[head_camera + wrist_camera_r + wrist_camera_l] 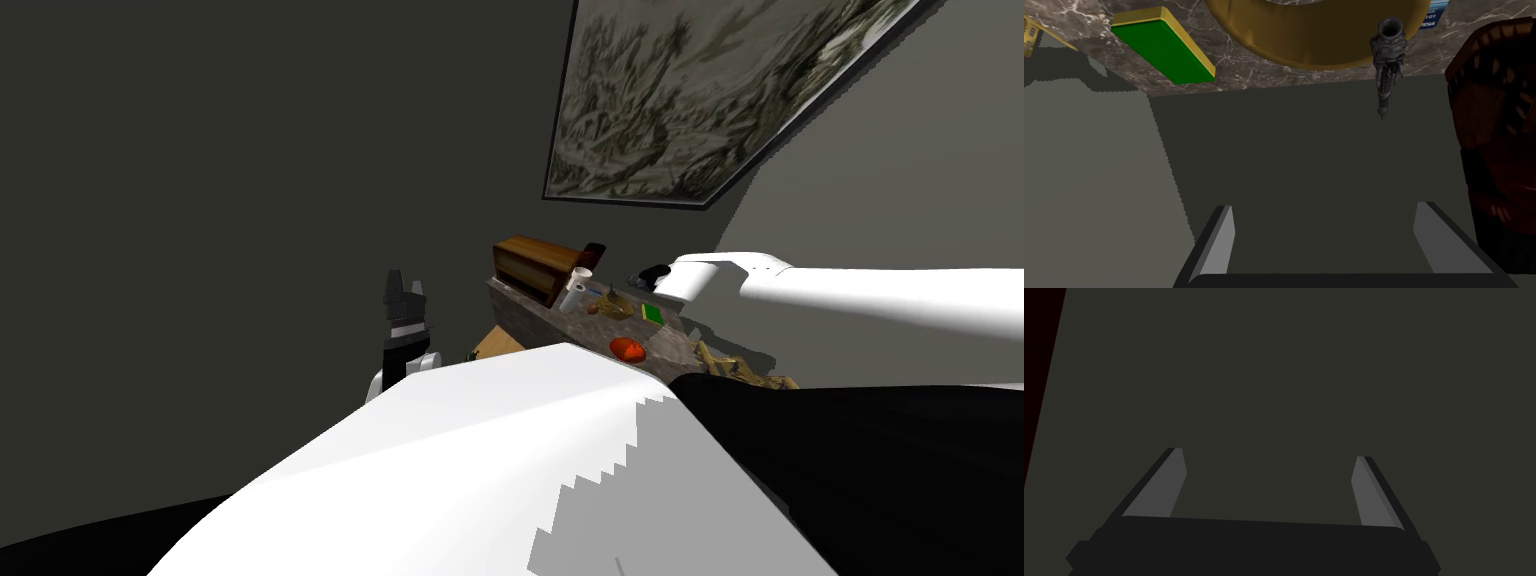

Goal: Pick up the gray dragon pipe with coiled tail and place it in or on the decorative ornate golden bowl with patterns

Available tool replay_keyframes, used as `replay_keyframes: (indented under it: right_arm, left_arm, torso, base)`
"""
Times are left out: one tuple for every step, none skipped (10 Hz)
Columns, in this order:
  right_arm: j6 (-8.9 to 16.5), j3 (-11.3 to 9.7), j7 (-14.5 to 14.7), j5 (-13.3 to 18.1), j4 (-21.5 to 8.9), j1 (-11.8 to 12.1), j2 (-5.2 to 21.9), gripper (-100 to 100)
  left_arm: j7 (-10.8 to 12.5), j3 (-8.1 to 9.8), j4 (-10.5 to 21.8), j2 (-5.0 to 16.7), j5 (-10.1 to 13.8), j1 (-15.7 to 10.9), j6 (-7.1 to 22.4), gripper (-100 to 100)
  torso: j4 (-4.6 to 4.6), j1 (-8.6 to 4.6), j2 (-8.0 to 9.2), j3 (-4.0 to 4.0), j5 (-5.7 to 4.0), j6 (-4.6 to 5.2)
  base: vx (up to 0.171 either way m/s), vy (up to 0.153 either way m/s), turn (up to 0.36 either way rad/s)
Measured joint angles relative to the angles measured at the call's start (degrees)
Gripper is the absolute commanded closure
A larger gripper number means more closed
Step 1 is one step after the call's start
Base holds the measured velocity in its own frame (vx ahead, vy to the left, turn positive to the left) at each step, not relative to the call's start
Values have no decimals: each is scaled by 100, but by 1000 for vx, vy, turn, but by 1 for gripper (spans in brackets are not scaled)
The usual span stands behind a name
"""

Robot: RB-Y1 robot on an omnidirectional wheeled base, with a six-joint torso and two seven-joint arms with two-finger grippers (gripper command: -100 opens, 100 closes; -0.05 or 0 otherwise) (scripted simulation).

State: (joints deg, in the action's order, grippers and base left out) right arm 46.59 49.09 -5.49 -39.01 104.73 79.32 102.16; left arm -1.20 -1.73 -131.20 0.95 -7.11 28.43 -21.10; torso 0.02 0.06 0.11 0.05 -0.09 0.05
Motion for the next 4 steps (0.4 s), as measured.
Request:
replay_keyframes:
  right_arm:
    - [0,0,0,0,0,0,0,0]
    - [0,0,0,0,0,0,0,0]
    - [0,0,0,0,0,0,0,0]
    - [0,0,0,0,0,0,0,0]
  left_arm:
    - [0,0,0,0,0,0,0,0]
    - [0,0,0,0,0,0,0,0]
    - [0,0,0,0,0,0,0,0]
    - [0,0,0,0,0,0,0,0]
  torso:
    - [-1,1,-2,-1,0,0]
    - [-1,2,-3,-2,1,0]
    - [-1,2,-4,-2,1,0]
    - [-1,2,-4,-2,1,0]
  base:
    - [0,0,0]
    - [0,0,0]
    - [0,0,0]
    - [0,0,0]
